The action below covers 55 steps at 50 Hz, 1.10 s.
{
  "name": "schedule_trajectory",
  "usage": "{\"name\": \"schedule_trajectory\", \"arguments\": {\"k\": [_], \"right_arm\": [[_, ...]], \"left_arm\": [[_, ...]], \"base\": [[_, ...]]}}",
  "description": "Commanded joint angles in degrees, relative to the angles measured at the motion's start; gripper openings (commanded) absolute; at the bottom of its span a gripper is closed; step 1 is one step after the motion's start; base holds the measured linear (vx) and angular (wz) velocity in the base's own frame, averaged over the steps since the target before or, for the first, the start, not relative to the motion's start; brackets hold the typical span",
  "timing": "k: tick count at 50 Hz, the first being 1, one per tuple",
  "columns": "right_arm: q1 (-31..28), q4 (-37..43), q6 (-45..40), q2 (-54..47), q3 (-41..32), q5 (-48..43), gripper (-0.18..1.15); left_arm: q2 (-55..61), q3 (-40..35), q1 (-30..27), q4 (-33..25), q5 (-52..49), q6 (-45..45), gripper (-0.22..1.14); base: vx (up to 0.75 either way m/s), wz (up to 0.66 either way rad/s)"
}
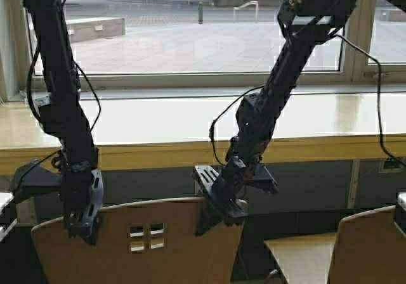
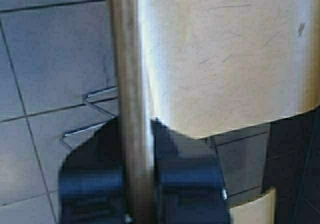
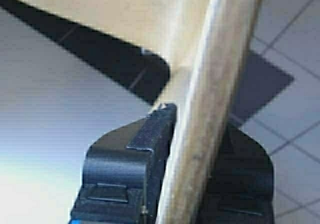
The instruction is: Push the chairs under the table
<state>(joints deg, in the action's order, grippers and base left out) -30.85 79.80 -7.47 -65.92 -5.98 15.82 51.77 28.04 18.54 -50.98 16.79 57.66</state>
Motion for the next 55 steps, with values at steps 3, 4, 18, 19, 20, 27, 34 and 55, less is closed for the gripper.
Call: {"name": "schedule_trajectory", "arguments": {"k": [3, 4, 18, 19, 20, 27, 34, 55], "right_arm": [[0.09, -0.35, 1.76, -0.18, -1.67, 0.7, 0.05], [0.09, -0.35, 1.76, -0.26, -1.67, 0.88, 0.05], [0.09, -0.62, 1.93, -0.79, -0.97, 1.67, 0.06], [0.09, -0.53, 1.93, -0.88, -1.05, 1.67, 0.06], [0.09, -0.53, 1.93, -1.05, -1.23, 1.67, 0.05], [0.09, -0.53, 1.93, -1.14, -1.32, 1.93, 0.06], [0.0, -0.53, 1.93, -1.32, -1.23, 1.93, 0.06], [0.18, -0.62, 1.93, -2.64, 0.7, 2.2, 0.06]], "left_arm": [[-0.09, -3.16, -0.44, 0.35, 0.62, -1.23, 0.04], [0.0, -3.34, -0.44, 0.35, 0.53, -1.32, 0.04], [0.18, -4.83, -0.88, 0.44, 0.7, -1.32, 0.04], [0.44, -5.1, -0.97, 0.35, 0.7, -1.32, 0.04], [0.62, -5.36, -0.97, 0.35, 0.7, -1.32, 0.04], [1.49, -6.5, -1.23, 0.35, 0.7, -1.32, 0.04], [1.58, -6.42, -1.58, 0.7, 0.53, -1.41, 0.04], [2.72, -8.61, -1.58, 1.76, -0.09, -2.02, 0.04]], "base": [[0.09, 0.06], [0.11, 0.07], [0.13, 0.05], [0.14, 0.02], [0.14, 0.02], [0.17, 0.0], [0.2, 0.01], [0.21, 0.05]]}}
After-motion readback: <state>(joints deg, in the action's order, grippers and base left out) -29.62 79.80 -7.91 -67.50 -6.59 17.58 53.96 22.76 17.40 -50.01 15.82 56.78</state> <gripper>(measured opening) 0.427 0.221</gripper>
